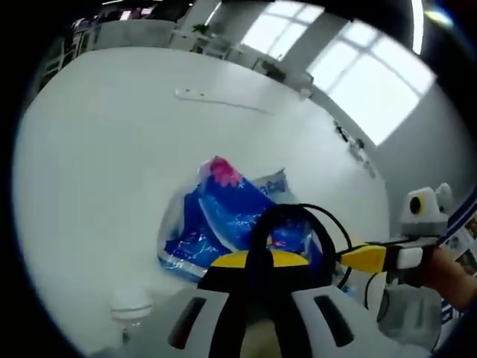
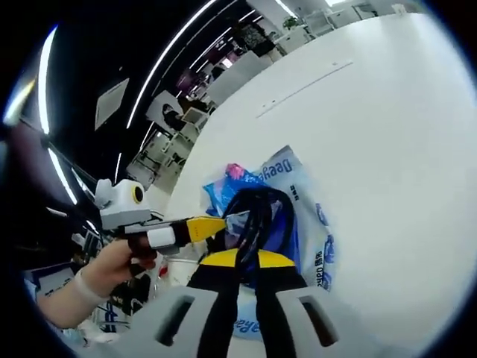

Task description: Arrange the tabletop items into an orderly group along one side of the table until the central work area is clear of visible clutter.

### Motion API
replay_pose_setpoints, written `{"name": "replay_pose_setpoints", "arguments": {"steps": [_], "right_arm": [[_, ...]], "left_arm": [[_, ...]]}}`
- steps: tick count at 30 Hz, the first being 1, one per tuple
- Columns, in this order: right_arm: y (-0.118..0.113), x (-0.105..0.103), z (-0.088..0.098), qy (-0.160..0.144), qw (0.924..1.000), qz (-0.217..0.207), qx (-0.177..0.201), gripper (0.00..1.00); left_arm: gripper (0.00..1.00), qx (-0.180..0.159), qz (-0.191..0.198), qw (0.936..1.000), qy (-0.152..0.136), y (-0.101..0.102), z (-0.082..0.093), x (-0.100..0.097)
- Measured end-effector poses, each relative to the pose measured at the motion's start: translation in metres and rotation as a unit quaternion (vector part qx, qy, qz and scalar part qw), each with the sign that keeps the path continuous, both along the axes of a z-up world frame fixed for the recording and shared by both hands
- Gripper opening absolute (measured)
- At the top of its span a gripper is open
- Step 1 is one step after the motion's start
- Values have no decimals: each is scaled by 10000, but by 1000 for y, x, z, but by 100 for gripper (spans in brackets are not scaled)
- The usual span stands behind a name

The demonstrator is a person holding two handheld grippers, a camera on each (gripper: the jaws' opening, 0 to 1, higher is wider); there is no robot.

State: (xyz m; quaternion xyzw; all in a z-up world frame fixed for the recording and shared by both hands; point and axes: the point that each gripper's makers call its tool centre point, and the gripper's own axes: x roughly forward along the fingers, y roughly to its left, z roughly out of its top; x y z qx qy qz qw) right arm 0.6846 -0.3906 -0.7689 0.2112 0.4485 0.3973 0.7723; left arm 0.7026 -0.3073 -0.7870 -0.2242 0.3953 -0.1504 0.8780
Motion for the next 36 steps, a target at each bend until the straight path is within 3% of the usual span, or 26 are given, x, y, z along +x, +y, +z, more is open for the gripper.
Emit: {"name": "replay_pose_setpoints", "arguments": {"steps": [5,18,36], "right_arm": [[2,0,8,141,9997,-109,166,0],[3,-4,20,151,9993,-158,305,0],[-7,-9,43,2,9987,-264,441,0]], "left_arm": [[1,11,59,10000,-52,0,7,-1],[0,-111,170,9998,-28,1,15,-5],[0,-242,162,9994,-172,-8,43,-12]]}}
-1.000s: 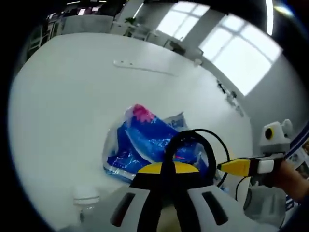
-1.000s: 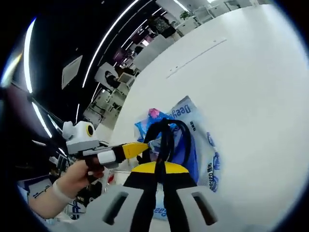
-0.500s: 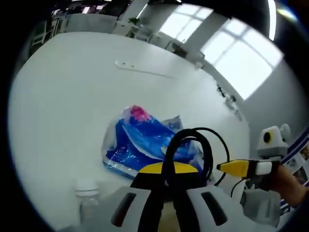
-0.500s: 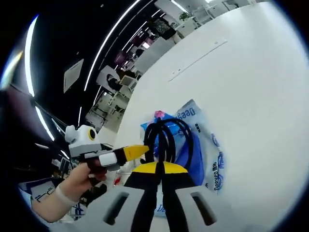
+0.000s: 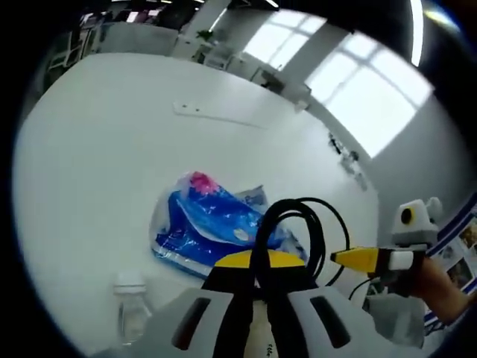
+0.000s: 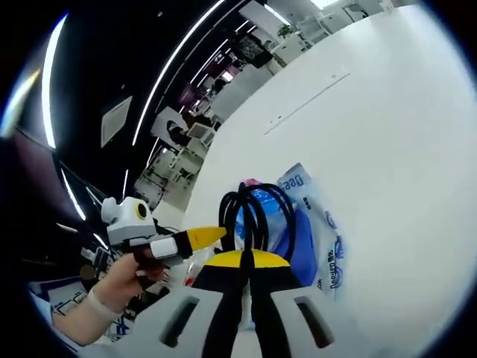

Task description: Arrange the tabletop items into an orderly group along one side of the table until the central work area is clear of visible clutter.

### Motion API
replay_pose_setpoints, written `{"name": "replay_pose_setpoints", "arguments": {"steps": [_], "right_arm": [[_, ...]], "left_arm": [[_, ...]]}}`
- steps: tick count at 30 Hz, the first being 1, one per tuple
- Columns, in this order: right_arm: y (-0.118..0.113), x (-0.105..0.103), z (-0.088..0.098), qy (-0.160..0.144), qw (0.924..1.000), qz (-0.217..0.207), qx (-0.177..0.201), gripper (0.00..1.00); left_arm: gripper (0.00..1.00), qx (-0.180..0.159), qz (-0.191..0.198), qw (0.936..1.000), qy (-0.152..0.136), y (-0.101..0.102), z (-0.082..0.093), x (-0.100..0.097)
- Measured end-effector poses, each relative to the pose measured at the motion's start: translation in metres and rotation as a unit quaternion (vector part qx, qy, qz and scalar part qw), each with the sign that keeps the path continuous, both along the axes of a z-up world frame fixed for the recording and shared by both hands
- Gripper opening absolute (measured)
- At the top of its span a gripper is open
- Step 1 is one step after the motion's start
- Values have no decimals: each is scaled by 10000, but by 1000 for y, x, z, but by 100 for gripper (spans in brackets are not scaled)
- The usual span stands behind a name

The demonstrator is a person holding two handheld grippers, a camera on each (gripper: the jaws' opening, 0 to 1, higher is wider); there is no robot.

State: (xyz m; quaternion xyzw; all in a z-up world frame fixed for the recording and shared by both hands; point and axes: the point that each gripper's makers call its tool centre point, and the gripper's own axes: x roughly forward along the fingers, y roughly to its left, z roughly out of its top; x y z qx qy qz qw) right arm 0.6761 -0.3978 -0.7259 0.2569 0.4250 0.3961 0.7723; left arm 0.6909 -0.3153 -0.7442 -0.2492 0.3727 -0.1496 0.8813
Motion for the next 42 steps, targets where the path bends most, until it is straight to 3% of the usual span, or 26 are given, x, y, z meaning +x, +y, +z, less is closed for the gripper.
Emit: {"name": "replay_pose_setpoints", "arguments": {"steps": [20,26,42], "right_arm": [[-39,-15,25,-224,9994,-258,106,0],[-62,-18,28,-253,9990,-345,110,0],[-144,-19,26,-219,9972,-715,-85,0]], "left_arm": [[0,105,-206,9994,-274,-40,34,-11],[0,107,-307,9991,-273,-59,36,-13],[0,-42,-692,9973,-236,-146,31,-7]]}}
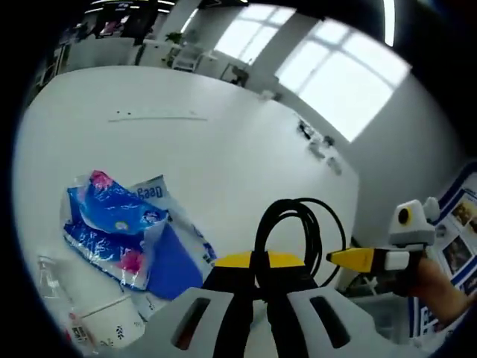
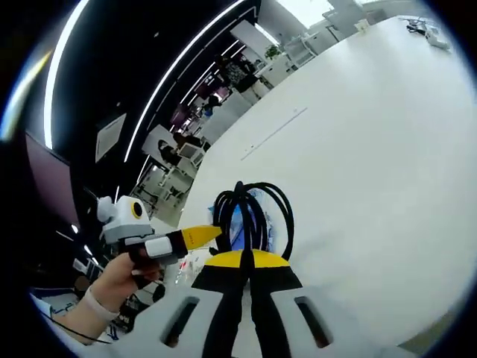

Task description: Arrange the tabletop items into an orderly group along one side of the table until the central work area is clear of visible clutter.

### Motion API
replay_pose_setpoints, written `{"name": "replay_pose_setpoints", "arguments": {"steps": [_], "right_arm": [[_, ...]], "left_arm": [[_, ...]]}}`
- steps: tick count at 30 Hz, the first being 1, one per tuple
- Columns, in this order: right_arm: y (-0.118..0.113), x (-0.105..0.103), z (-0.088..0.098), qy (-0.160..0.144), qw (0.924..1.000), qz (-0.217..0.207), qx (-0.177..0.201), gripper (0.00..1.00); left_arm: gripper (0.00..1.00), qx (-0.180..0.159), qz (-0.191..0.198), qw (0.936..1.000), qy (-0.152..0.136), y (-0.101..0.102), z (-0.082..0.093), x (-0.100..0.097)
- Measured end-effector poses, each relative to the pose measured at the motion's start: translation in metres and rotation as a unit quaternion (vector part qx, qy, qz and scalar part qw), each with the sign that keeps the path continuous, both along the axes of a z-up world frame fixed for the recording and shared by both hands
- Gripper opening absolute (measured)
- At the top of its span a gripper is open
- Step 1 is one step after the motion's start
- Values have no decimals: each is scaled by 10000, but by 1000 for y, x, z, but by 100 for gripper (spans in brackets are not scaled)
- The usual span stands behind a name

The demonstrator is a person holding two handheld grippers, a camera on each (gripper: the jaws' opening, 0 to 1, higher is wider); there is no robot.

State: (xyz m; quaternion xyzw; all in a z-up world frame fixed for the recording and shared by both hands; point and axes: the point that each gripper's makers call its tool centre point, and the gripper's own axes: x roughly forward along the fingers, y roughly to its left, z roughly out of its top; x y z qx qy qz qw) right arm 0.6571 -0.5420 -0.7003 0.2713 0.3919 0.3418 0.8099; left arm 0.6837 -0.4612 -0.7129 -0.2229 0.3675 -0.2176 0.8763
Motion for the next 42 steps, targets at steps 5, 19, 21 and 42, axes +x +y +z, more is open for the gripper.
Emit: {"name": "replay_pose_setpoints", "arguments": {"steps": [5,19,21,42], "right_arm": [[-24,4,-3,31,9999,-135,-55,0],[-73,6,-19,180,9987,-430,-218,0],[-78,6,-23,231,9985,-439,-233,0],[-97,17,-67,628,9958,-541,-379,0]], "left_arm": [[0,-35,-146,9999,17,-23,-3,4],[0,-158,-488,9984,230,-72,-21,7],[0,-185,-521,9981,282,-78,-25,7],[0,-155,-603,9951,764,-93,-67,13]]}}
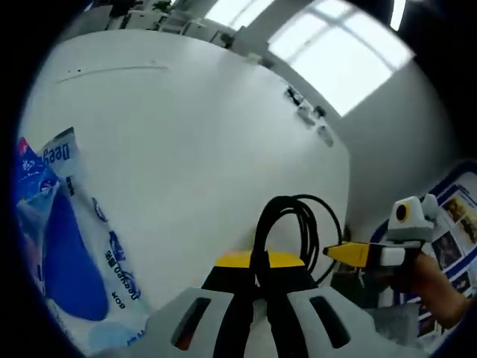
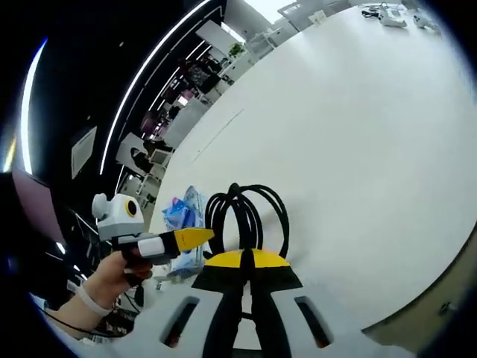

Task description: Arrange the tabletop items into an orderly group along one side of the table until the central work area is clear of visible clutter.

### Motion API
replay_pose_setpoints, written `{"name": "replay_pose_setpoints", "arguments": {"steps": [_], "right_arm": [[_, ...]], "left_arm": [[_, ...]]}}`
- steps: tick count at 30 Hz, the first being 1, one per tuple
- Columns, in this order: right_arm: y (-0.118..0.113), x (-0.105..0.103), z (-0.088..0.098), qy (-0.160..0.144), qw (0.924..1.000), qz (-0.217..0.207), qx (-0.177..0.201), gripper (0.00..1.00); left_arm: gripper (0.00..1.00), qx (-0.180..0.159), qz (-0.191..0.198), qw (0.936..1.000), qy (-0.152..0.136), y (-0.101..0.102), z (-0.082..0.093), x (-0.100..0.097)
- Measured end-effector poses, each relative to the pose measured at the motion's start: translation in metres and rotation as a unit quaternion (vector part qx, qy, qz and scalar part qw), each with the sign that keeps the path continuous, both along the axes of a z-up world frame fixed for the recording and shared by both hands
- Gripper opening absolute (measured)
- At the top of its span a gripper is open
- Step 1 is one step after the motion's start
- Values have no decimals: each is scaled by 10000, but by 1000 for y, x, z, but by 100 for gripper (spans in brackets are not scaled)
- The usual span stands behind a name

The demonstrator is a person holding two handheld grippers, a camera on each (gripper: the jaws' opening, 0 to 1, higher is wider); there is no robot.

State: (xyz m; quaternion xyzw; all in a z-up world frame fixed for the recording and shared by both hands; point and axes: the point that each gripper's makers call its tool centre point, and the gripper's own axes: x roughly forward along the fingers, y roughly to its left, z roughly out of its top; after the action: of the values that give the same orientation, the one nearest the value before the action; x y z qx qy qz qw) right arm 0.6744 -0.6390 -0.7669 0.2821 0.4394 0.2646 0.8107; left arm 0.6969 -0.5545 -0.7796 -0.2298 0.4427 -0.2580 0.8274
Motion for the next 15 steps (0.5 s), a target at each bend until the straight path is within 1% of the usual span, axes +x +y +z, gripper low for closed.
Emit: {"name": "replay_pose_setpoints", "arguments": {"steps": [2,4,5,9,15], "right_arm": [[-1,2,-4,24,10000,-1,-12,0],[-2,3,-8,81,10000,-18,9,0],[-3,3,-9,113,9999,-33,26,0],[-4,6,-11,133,9999,-35,25,0],[-6,9,-20,173,9998,-42,-9,0]], "left_arm": [[0,18,34,10000,-19,-1,-2,1],[0,33,33,10000,36,-1,-7,1],[0,-11,42,9999,98,-1,-8,1],[0,-3,27,10000,92,-2,-9,4],[0,-4,22,9999,143,-2,-14,5]]}}
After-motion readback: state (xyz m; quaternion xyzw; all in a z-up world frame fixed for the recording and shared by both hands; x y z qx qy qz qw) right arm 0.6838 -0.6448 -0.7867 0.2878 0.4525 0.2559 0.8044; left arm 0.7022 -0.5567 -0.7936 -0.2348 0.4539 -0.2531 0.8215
